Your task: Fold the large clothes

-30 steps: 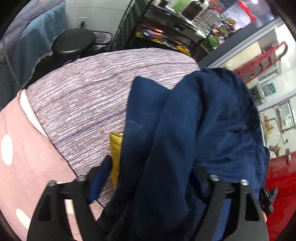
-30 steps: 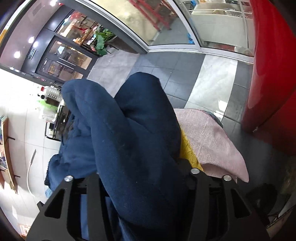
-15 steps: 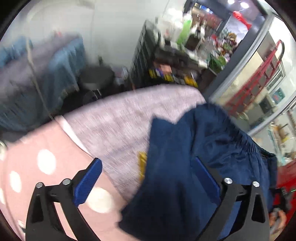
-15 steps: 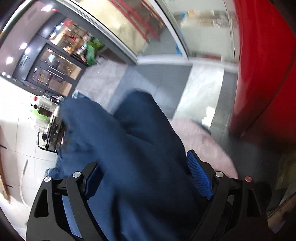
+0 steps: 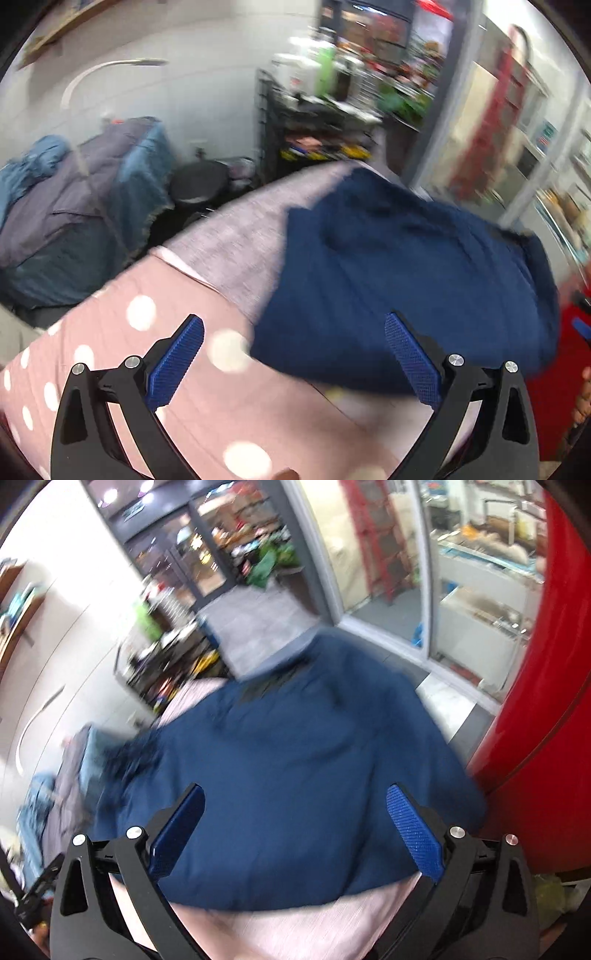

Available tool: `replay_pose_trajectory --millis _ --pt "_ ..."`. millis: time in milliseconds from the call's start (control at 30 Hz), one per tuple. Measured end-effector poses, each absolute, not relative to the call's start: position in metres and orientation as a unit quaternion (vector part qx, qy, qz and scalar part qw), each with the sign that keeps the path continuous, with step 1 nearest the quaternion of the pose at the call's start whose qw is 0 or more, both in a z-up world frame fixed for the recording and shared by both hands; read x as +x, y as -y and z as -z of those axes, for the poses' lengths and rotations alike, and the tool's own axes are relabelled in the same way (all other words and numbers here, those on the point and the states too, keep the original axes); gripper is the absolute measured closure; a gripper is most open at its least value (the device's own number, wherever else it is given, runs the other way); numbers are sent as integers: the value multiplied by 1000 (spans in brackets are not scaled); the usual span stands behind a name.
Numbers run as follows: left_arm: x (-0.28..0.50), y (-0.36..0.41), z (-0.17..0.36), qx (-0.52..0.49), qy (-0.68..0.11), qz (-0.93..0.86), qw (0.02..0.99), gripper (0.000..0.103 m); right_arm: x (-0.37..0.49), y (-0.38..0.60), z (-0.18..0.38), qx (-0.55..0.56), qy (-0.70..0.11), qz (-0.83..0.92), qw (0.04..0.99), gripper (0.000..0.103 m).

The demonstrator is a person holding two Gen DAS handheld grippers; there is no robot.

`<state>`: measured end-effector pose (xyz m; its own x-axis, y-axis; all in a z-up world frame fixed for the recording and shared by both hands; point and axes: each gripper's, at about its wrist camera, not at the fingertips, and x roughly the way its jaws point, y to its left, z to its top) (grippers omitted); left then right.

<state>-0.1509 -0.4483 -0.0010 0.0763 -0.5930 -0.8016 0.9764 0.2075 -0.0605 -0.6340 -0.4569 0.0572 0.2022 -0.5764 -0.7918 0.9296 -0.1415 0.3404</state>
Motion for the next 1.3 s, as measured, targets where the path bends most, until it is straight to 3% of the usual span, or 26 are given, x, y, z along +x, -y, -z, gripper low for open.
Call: replay_pose_trajectory --millis 367,833,1300 --pt "-235 414 2 336 -340 622 620 6 -581 398 -54 472 -264 566 622 6" --pt "-259 422 0 381 -370 591 607 6 -551 373 -63 413 -353 562 624 6" --pt "-247 429 6 395 -386 563 615 6 -533 383 -65 397 -371 551 633 6"
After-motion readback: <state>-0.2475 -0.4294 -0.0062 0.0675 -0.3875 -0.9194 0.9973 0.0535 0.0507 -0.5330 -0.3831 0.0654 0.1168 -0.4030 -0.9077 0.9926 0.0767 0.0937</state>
